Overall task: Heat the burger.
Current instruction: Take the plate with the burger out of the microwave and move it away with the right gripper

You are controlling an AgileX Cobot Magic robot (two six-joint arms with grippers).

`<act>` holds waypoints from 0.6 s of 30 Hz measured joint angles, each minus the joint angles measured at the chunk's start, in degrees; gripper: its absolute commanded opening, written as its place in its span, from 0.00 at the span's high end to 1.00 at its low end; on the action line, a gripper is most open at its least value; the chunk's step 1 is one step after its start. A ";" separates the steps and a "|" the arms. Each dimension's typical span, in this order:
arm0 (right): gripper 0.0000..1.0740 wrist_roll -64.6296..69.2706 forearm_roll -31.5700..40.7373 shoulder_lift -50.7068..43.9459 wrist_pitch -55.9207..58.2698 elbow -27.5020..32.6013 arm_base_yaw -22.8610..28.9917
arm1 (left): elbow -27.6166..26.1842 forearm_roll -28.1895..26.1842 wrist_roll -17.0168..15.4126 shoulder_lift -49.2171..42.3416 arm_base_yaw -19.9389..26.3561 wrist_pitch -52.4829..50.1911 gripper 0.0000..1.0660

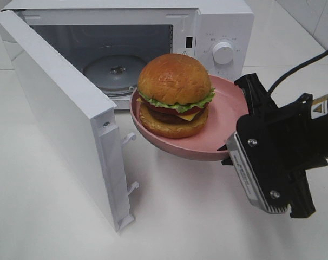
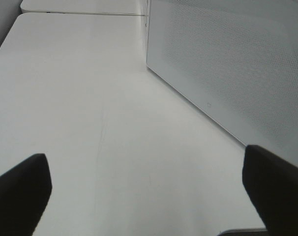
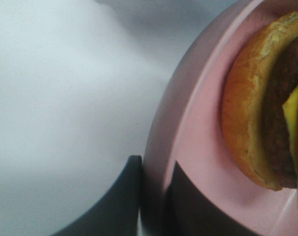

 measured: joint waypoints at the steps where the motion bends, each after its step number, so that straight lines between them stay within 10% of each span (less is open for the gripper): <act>1: 1.00 0.80 -0.57 -0.80 0.06 0.57 0.00 | 0.00 0.00 0.00 0.00 0.00 0.00 0.08; 18: 0.99 22.57 -20.28 -13.64 10.43 2.46 0.00 | 0.00 0.00 0.00 0.00 0.00 0.00 0.08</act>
